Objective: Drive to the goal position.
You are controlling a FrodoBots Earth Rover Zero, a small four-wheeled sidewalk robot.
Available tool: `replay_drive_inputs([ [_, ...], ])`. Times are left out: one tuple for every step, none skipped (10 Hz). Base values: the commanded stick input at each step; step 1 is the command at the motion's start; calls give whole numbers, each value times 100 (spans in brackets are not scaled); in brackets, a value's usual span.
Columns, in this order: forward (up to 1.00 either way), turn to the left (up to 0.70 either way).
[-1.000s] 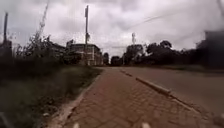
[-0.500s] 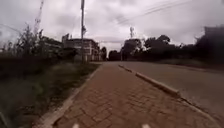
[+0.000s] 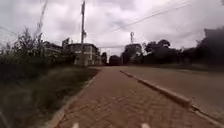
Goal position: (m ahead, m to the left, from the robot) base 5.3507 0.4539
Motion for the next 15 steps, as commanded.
replay_drive_inputs([
  [70, 0],
  [70, 0],
  [70, 0],
  [70, 0],
  [70, 0],
  [70, 0],
  [70, 0],
  [70, 0],
  [70, 0],
  [70, 0],
  [70, 0],
  [70, 0],
  [70, 0],
  [70, 0],
  [70, 0],
])
